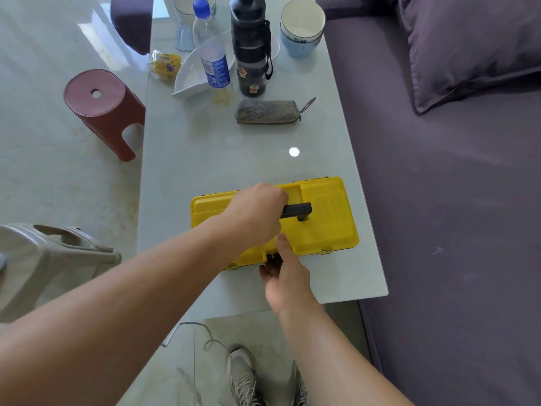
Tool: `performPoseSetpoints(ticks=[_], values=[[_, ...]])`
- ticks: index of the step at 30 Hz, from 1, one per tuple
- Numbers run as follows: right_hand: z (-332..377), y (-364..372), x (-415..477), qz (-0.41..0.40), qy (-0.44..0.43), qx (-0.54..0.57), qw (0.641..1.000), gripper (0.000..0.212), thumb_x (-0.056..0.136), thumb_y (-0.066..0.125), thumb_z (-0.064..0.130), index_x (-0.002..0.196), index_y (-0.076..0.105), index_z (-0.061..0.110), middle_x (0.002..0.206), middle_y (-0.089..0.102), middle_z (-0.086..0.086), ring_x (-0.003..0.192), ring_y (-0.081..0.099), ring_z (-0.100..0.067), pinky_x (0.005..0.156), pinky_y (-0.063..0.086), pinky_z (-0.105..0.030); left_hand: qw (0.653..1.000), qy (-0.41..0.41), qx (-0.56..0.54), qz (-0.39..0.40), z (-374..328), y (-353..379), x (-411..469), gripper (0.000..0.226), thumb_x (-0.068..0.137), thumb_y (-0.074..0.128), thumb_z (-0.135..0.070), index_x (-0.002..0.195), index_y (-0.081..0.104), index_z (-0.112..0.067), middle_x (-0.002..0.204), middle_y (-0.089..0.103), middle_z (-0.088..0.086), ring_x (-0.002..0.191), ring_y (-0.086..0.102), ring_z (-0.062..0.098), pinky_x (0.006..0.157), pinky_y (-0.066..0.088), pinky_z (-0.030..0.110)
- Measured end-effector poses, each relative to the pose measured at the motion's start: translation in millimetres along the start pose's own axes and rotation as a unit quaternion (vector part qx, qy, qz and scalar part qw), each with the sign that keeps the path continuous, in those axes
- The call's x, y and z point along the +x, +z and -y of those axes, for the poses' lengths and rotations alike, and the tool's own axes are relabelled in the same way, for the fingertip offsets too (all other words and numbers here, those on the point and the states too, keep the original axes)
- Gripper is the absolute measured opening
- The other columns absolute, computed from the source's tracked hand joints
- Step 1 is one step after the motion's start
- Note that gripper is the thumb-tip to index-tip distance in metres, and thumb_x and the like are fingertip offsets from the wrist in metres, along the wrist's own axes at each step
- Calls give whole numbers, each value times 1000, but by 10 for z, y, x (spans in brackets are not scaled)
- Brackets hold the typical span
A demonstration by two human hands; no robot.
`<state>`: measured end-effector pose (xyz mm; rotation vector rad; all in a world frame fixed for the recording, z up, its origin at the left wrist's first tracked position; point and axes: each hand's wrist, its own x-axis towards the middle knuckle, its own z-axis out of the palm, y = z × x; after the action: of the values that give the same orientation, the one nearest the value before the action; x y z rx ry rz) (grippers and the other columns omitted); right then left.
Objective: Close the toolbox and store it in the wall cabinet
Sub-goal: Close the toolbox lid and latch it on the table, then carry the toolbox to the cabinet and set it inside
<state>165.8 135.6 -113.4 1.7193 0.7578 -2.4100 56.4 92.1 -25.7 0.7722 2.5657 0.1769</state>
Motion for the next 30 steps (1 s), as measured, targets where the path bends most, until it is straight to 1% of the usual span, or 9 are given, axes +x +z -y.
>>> performPoseSetpoints(ticks=[8,13,16,20,23,25,27,29,30], values=[[345,-95,-534,11,0,27,1000,32,81,76,26,101,63,4,90,67,-13,85,63,-26,81,50,-39,996,21,80,-19,-599,-454,-216,15,79,58,-11,91,63,-17,67,49,-1,60,50,22,45,28,27],[939,-247,-1431,-5,-29,9,1000,50,75,81,28,112,59,2,92,66,-13,83,63,-26,76,53,-38,997,27,56,-37,-1191,-1221,-613,14,77,58,-12,88,64,-17,60,43,0,60,48,25,44,26,26],[1308,-347,-2029,1,-60,-16,998,52,71,84,32,108,61,4,98,71,-14,90,67,-28,73,55,-36,998,33,21,-54,-1533,-1744,-866,11,76,59,-14,84,66,-17,60,46,0,57,49,22,44,28,25],[1779,-365,-2815,-3,-116,-43,992,41,68,85,36,85,60,9,81,70,-10,74,66,-25,66,57,-37,997,38,-9,-73,-1957,-2449,-1150,6,72,62,-19,75,66,-16,60,55,3,62,59,27,45,35,24],[2096,-355,-3380,10,-177,-57,983,39,70,84,31,91,61,8,86,71,-10,77,67,-26,67,57,-40,994,50,-23,-98,-2284,-2992,-1337,7,66,64,-21,69,66,-14,61,60,6,61,63,27,47,44,26],[2288,-386,-3760,42,-246,-73,966,46,73,82,29,109,62,9,102,72,-9,93,67,-28,82,56,-44,991,66,-27,-114,-2537,-3380,-1457,9,65,65,-22,69,67,-14,63,63,6,60,63,25,50,49,29],[2483,-513,-4148,71,-342,-106,931,61,74,81,32,127,55,16,117,69,4,105,64,-15,90,52,-38,987,87,-39,-127,-2817,-3758,-1601,9,64,67,-23,69,68,-15,65,66,8,60,65,24,54,56,33],[2678,-750,-4557,59,-443,-186,875,86,71,80,46,142,33,35,133,47,30,117,49,4,99,44,-32,983,111,-65,-133,-3122,-4108,-1777,8,64,69,-22,66,69,-14,65,69,9,61,68,27,58,60,39],[2772,-897,-4755,34,-495,-239,835,100,68,78,55,147,17,43,140,31,33,128,36,6,107,37,-32,980,125,-80,-135,-3272,-4263,-1870,7,64,70,-20,65,69,-13,64,71,10,61,69,27,60,61,42]])
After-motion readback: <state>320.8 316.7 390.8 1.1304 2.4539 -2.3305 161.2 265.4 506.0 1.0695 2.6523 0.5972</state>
